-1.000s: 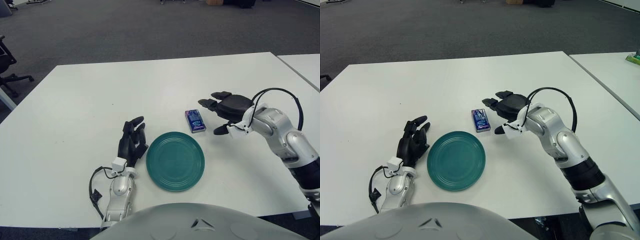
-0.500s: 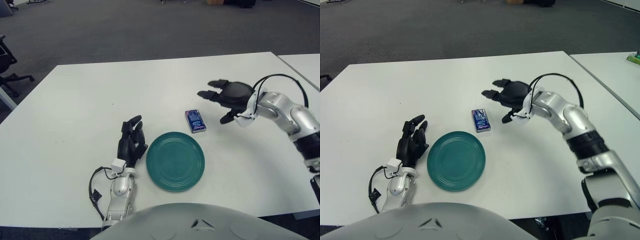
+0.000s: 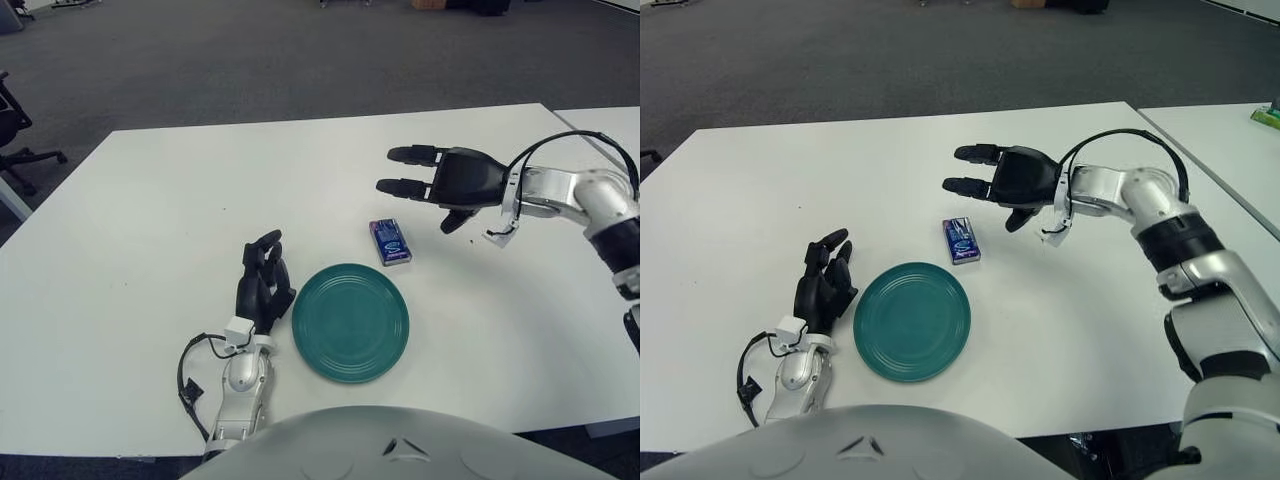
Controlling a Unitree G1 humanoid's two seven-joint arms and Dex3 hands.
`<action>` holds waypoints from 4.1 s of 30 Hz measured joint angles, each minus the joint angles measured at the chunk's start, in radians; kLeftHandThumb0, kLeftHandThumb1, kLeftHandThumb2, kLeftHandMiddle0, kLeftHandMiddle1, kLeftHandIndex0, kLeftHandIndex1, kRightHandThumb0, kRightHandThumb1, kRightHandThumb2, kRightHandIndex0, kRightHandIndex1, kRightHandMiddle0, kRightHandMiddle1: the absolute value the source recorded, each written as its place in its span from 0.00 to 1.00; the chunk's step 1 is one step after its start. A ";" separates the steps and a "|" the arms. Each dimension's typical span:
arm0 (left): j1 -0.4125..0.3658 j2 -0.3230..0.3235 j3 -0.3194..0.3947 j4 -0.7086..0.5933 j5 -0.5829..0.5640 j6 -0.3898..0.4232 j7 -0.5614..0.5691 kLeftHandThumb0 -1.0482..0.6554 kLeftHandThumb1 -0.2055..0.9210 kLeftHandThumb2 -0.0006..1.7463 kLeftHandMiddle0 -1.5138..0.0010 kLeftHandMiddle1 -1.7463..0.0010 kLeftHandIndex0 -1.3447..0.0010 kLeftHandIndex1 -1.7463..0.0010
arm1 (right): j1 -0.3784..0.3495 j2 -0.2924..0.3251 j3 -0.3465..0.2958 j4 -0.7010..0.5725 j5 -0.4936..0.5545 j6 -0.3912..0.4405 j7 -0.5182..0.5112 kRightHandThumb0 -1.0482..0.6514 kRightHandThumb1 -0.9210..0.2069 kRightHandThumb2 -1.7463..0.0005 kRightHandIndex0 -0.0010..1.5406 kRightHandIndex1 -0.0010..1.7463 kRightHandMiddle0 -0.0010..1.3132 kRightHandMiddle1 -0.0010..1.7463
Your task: Put the gum into the plate.
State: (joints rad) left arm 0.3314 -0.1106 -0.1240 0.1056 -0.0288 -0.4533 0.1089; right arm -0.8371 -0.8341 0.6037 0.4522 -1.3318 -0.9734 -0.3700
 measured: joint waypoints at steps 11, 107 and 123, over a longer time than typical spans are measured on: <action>-0.018 0.000 -0.011 0.017 0.040 -0.005 0.053 0.08 1.00 0.49 0.74 0.96 0.97 0.45 | -0.197 0.090 0.278 0.241 -0.291 0.108 -0.442 0.13 0.00 0.67 0.00 0.00 0.00 0.00; 0.168 -0.021 -0.149 -0.203 0.041 0.089 0.168 0.09 1.00 0.52 0.65 0.94 0.95 0.44 | -0.259 0.358 0.756 0.706 -0.234 0.146 -0.684 0.21 0.00 0.62 0.03 0.01 0.00 0.00; 0.177 -0.020 -0.149 -0.203 0.047 0.083 0.166 0.08 1.00 0.52 0.67 0.95 0.97 0.45 | -0.259 0.359 0.741 0.708 -0.214 0.150 -0.657 0.30 0.00 0.62 0.03 0.00 0.00 0.00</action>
State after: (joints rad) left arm 0.5089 -0.1310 -0.2735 -0.0975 0.0180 -0.3705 0.2745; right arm -1.0961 -0.4752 1.3451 1.1604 -1.5461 -0.8230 -1.0267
